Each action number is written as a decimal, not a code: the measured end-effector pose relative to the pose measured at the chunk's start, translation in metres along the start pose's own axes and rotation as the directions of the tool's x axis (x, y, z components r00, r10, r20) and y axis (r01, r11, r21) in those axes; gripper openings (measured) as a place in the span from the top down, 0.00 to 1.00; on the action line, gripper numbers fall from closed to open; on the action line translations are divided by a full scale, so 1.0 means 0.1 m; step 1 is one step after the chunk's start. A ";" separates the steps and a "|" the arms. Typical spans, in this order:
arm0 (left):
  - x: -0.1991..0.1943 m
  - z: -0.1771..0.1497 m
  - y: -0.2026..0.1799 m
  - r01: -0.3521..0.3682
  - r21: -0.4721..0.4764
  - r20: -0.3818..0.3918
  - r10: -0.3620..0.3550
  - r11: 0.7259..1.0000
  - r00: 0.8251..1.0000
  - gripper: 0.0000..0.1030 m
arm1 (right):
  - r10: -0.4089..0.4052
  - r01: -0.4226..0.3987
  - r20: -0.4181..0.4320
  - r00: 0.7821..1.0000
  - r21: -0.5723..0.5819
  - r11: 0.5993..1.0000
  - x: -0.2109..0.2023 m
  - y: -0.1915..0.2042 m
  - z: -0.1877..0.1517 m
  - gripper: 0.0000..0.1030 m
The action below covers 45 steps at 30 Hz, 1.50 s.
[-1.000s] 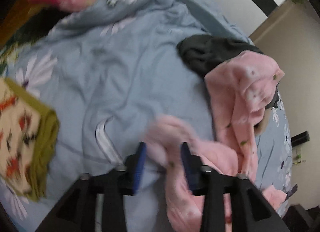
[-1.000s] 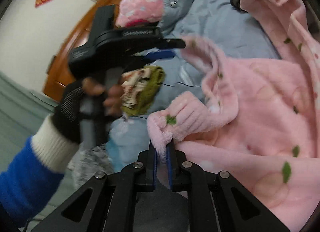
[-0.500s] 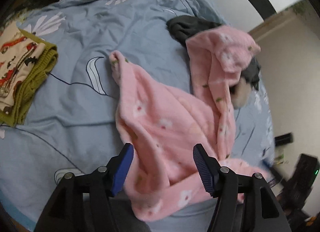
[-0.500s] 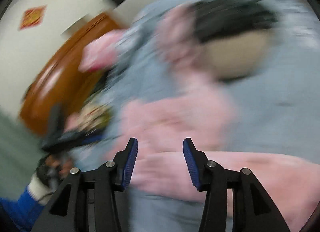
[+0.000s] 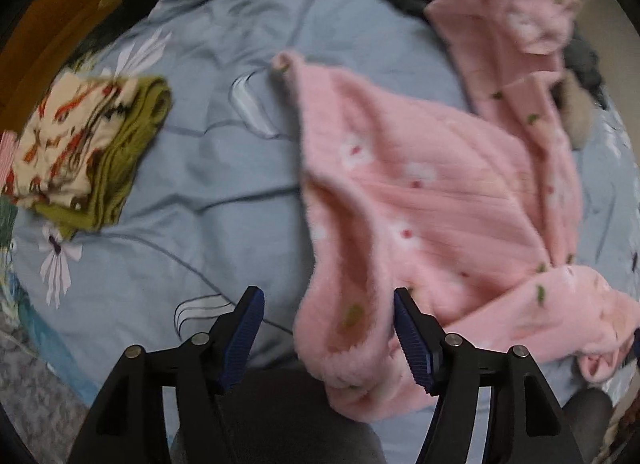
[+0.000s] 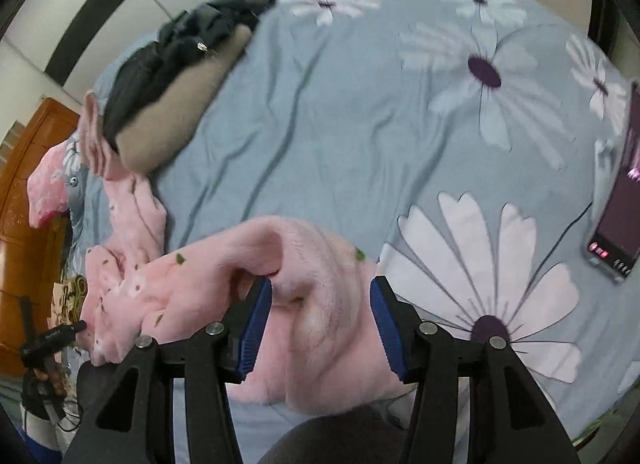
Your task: Fold clothes
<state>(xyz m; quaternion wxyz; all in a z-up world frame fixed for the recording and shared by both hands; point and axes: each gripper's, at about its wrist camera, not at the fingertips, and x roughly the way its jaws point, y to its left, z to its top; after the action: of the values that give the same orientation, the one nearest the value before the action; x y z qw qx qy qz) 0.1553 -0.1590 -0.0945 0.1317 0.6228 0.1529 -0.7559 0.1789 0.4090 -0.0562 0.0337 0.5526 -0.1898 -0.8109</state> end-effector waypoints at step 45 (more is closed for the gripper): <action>-0.42 0.15 1.39 0.192 -0.168 0.159 -0.165 0.967 0.973 0.86 | -0.090 0.051 -0.080 0.993 -0.392 0.919 -0.09 0.57 -0.22 0.73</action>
<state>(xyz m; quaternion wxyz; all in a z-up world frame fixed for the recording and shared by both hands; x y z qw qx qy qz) 0.2035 -0.2924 -0.0595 0.1300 0.5357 0.2669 -0.7905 0.1932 0.3522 -0.0356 0.1224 0.5798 -0.0033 -0.8055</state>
